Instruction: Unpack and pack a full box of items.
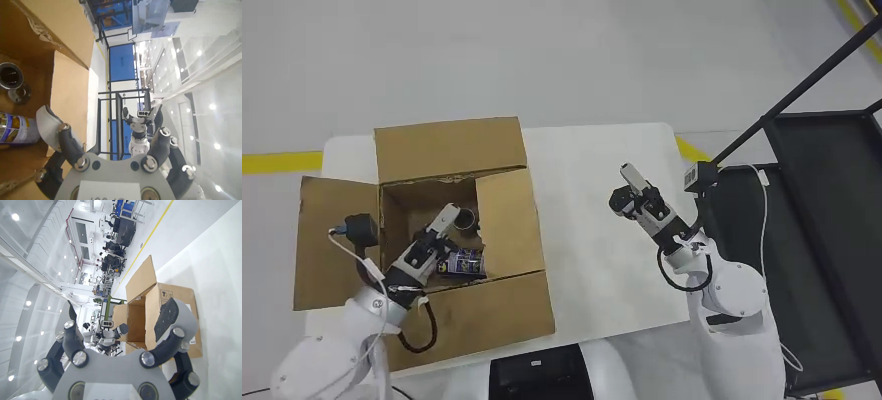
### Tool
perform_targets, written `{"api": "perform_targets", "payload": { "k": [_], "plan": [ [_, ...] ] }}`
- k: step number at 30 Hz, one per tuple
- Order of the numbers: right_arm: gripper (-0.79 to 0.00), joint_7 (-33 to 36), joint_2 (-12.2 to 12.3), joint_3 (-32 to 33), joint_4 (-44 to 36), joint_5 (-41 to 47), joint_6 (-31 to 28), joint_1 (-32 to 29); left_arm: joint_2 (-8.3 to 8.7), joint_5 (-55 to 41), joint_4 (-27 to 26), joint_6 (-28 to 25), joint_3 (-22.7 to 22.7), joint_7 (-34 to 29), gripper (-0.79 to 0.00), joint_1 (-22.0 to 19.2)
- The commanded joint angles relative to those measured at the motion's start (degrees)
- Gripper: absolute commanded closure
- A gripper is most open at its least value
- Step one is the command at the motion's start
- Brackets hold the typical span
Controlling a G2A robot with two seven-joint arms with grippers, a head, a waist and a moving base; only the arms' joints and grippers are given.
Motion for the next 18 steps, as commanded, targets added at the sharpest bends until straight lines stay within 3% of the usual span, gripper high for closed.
{"api": "perform_targets", "payload": {
  "k": [1,5,8,11,18],
  "plan": [
    [-0.785,0.0,0.0,0.0,0.0,0.0,0.0,0.0,0.75,-0.14,0.38,3.71,-1.85,-7.37,-0.785,-1.96],
    [-0.785,0.0,0.0,0.0,0.0,0.0,0.0,0.0,2.47,0.71,2.26,9.6,-5.03,-19.01,-0.785,-7.33],
    [-0.785,0.0,0.0,0.0,0.0,0.0,0.0,0.0,3.55,2.05,4.82,11.99,-5.7,-23.05,-0.785,-11.33],
    [-0.785,0.0,0.0,0.0,0.0,0.0,0.0,0.0,4.27,3.38,7.08,9.93,-4.7,-22.7,-0.785,-13.71],
    [-0.785,0.0,0.0,0.0,0.0,0.0,0.0,0.0,5.39,3.79,10.73,7.86,-0.87,-20.7,-0.785,-14.78]
  ]
}}
